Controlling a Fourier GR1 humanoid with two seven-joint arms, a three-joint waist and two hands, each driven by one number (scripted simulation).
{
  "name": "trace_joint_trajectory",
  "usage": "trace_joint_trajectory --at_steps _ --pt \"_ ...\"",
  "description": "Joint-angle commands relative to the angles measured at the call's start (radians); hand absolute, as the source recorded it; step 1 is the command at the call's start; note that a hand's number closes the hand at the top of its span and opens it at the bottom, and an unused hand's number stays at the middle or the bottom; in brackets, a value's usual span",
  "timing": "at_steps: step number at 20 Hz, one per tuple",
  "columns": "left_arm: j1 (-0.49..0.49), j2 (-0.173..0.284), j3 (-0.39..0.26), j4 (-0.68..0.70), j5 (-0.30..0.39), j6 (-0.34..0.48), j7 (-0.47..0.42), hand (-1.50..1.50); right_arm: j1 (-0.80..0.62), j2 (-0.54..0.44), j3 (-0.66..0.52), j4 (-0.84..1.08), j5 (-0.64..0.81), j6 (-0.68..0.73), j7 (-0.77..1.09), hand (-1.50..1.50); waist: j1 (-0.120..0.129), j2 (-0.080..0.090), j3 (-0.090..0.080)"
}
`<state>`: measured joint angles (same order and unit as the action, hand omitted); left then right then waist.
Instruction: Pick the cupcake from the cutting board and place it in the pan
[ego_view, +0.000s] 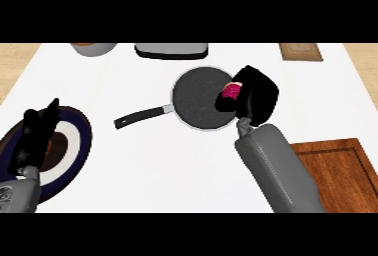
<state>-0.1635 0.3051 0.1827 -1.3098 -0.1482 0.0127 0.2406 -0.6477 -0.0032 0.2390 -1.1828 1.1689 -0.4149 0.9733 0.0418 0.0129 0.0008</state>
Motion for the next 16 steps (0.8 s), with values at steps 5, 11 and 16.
trace_joint_trajectory --at_steps 5,11,16 --pt "-0.041 -0.016 -0.012 0.042 -0.022 0.016 -0.019 0.0 -0.209 0.003 -0.153 0.489 -0.195 -0.251 -0.201 1.5 0.013 0.012 0.0" --pt "-0.008 -0.026 -0.048 -0.029 -0.022 -0.012 0.015 0.0 -0.218 0.003 -0.19 0.608 -0.396 -0.397 -0.357 1.5 0.061 0.022 0.004" --pt "-0.074 -0.022 -0.033 0.027 -0.017 -0.009 -0.004 0.0 -0.292 0.003 -0.216 0.679 -0.558 -0.391 -0.441 -1.5 0.081 0.031 0.003"
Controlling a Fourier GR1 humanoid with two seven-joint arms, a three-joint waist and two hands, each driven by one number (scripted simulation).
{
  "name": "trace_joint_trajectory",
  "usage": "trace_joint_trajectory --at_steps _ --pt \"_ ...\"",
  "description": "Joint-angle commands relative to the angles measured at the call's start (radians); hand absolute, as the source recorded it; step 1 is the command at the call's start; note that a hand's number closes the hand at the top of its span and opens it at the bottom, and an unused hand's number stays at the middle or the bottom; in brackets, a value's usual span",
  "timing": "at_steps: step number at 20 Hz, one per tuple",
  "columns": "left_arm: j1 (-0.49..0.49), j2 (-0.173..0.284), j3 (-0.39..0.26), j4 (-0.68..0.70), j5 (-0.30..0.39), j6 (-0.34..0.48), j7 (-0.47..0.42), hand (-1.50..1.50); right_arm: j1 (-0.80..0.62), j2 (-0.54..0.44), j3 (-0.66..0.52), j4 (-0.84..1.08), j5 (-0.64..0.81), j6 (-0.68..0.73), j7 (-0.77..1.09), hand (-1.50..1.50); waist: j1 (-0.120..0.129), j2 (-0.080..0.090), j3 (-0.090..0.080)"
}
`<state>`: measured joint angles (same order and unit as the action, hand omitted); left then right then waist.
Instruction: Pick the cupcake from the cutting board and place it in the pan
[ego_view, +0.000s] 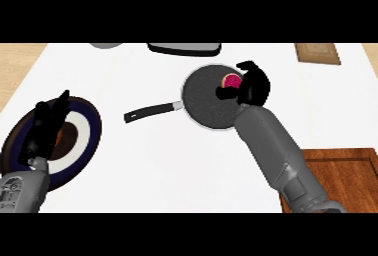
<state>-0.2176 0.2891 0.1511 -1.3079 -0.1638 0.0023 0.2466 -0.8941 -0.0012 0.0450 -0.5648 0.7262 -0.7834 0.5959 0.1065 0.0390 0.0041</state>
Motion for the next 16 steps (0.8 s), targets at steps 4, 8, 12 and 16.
trace_joint_trajectory --at_steps 4,8,12,16 --pt "-0.009 0.013 -0.002 -0.02 0.017 -0.035 0.01 0.0 -0.02 0.001 -0.069 0.107 -0.171 -0.069 -0.207 -1.5 0.023 0.005 0.001" --pt "-0.024 -0.021 -0.015 0.004 -0.002 0.002 0.002 0.0 -0.039 0.001 -0.1 0.115 -0.228 -0.128 -0.308 -1.5 0.021 0.01 0.002" --pt "-0.02 -0.005 -0.009 0.022 -0.004 -0.01 -0.019 0.0 -0.051 0.001 -0.122 0.097 -0.285 -0.227 -0.417 -1.5 0.019 0.007 0.001" --pt "-0.017 0.011 0.005 0.032 -0.005 -0.01 -0.025 0.0 -0.049 0.001 -0.139 0.09 -0.361 -0.319 -0.504 -1.5 0.007 -0.003 0.0"
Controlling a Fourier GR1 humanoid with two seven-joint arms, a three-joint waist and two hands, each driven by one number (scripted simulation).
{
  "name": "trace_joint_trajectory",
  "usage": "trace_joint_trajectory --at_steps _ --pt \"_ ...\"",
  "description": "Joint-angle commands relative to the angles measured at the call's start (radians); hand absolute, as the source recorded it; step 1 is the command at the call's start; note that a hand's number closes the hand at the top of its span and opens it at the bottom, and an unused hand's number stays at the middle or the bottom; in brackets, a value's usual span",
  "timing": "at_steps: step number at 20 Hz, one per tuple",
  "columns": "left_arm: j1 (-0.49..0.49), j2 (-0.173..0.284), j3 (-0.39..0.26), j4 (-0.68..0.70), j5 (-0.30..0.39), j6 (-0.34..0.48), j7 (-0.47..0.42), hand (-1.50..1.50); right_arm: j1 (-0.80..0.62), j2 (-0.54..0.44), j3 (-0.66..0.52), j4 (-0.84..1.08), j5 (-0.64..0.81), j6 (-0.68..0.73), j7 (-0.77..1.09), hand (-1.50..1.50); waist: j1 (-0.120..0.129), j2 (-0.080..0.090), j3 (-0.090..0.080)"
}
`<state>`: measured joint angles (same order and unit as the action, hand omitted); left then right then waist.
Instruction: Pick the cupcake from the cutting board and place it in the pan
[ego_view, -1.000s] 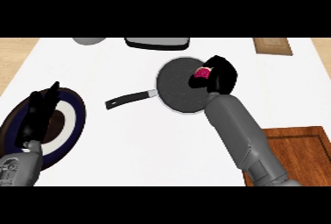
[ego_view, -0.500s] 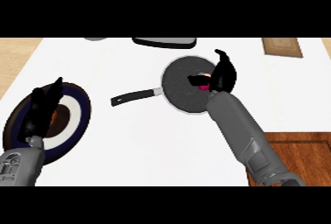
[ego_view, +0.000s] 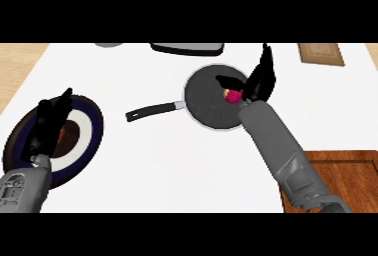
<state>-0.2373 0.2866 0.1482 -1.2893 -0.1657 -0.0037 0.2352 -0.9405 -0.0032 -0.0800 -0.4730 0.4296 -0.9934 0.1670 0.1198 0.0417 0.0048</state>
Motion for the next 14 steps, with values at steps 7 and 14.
trace_joint_trajectory --at_steps 7,14 --pt "0.05 0.017 0.038 0.018 0.006 0.01 -0.019 0.0 0.014 0.003 -0.069 0.016 -0.166 -0.182 -0.16 -1.5 -0.068 -0.028 -0.003" --pt "0.107 0.023 0.054 -0.059 -0.006 0.038 0.06 0.0 0.267 0.003 0.042 -0.29 -0.209 -0.162 -0.162 -1.5 -0.139 -0.056 -0.005"
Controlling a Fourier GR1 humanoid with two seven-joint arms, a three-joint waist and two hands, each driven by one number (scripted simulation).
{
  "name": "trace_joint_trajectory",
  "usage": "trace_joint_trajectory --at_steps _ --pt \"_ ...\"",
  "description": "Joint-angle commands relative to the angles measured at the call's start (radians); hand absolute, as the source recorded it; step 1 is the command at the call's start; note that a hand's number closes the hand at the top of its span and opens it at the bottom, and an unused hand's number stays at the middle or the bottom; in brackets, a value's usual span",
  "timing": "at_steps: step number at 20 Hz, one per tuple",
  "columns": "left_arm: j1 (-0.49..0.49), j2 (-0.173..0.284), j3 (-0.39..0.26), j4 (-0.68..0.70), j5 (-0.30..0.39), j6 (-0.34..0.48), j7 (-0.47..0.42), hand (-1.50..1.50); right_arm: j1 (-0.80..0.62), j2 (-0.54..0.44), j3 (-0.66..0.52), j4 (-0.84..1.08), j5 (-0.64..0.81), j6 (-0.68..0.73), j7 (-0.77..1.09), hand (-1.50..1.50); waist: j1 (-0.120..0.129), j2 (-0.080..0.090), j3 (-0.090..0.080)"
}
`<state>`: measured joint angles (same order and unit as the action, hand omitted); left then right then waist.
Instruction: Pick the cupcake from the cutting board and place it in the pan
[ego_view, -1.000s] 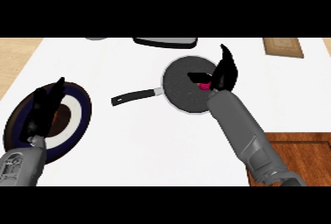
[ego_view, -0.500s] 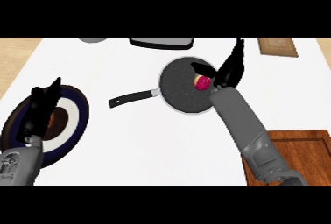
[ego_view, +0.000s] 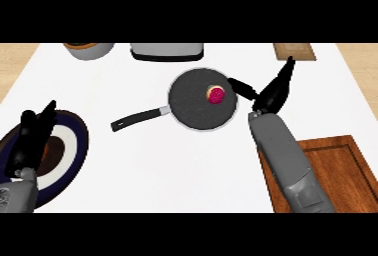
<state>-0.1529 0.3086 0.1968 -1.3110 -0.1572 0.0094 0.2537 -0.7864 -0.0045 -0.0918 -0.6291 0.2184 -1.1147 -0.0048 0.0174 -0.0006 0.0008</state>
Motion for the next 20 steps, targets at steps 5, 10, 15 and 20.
trace_joint_trajectory --at_steps 5,10,15,20 --pt "0.063 0.032 0.054 -0.009 0.026 -0.013 -0.018 0.0 0.404 -0.008 0.154 -0.435 0.033 0.036 0.048 -1.5 -0.058 -0.018 -0.003" --pt "0.063 -0.006 0.038 0.005 0.011 0.015 -0.049 0.0 0.678 -0.117 0.232 -0.765 0.039 0.15 0.129 -1.5 -0.063 -0.014 -0.003" --pt "0.049 -0.028 0.009 0.008 -0.008 0.019 -0.047 0.0 0.943 -0.194 0.316 -1.079 0.111 0.181 0.249 -1.5 -0.055 -0.008 -0.004" --pt "0.008 0.008 0.028 -0.026 0.001 0.003 0.022 0.0 1.15 -0.315 0.254 -1.349 0.061 0.266 0.265 -1.5 -0.034 -0.002 -0.002"
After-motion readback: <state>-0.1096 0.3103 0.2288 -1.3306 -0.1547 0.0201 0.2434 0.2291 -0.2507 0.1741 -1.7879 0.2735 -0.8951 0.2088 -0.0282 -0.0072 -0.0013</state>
